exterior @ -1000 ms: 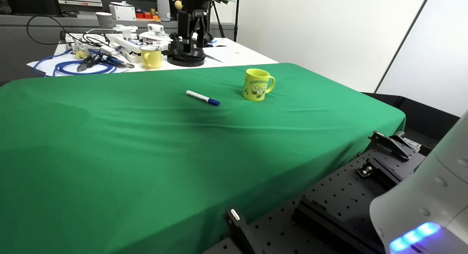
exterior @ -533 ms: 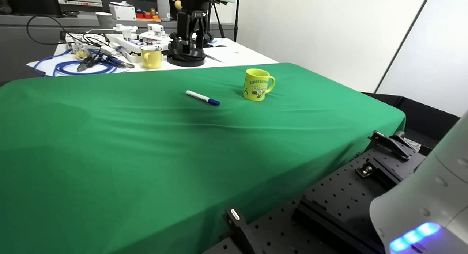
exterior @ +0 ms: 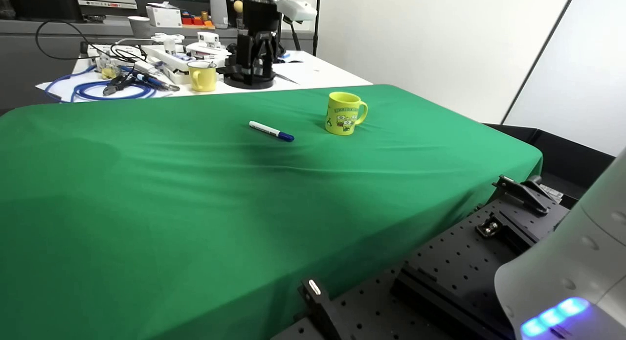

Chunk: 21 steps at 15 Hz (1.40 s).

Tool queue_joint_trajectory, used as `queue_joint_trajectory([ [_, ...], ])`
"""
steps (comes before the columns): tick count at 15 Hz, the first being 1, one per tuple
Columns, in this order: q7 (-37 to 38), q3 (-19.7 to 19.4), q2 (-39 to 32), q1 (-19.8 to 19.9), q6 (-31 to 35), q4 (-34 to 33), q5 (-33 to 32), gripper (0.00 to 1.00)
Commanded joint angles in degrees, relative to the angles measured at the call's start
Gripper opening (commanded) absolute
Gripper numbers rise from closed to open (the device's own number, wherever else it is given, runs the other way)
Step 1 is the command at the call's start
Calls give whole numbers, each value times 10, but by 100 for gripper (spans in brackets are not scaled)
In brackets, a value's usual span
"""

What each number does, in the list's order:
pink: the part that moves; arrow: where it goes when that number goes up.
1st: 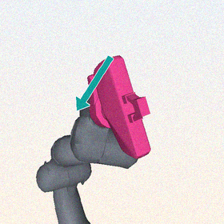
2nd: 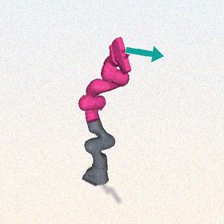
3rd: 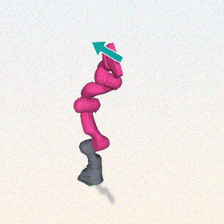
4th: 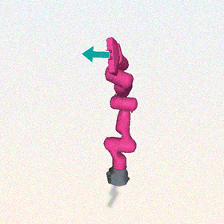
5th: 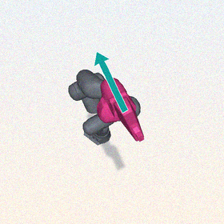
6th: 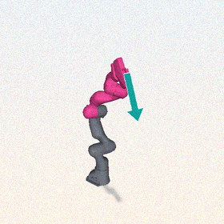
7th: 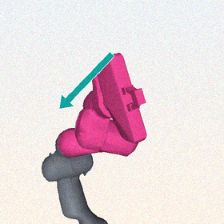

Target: Put the marker in the mug

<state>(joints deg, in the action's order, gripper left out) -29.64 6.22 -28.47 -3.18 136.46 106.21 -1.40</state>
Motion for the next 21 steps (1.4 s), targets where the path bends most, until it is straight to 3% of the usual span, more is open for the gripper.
queue_joint_trajectory([
  [1,39,3,-23,4,33,2,-10,100],
  [10,100,-14,-48,-1,55,10,-27,100],
  [21,108,-11,-49,2,68,38,-24,100],
])
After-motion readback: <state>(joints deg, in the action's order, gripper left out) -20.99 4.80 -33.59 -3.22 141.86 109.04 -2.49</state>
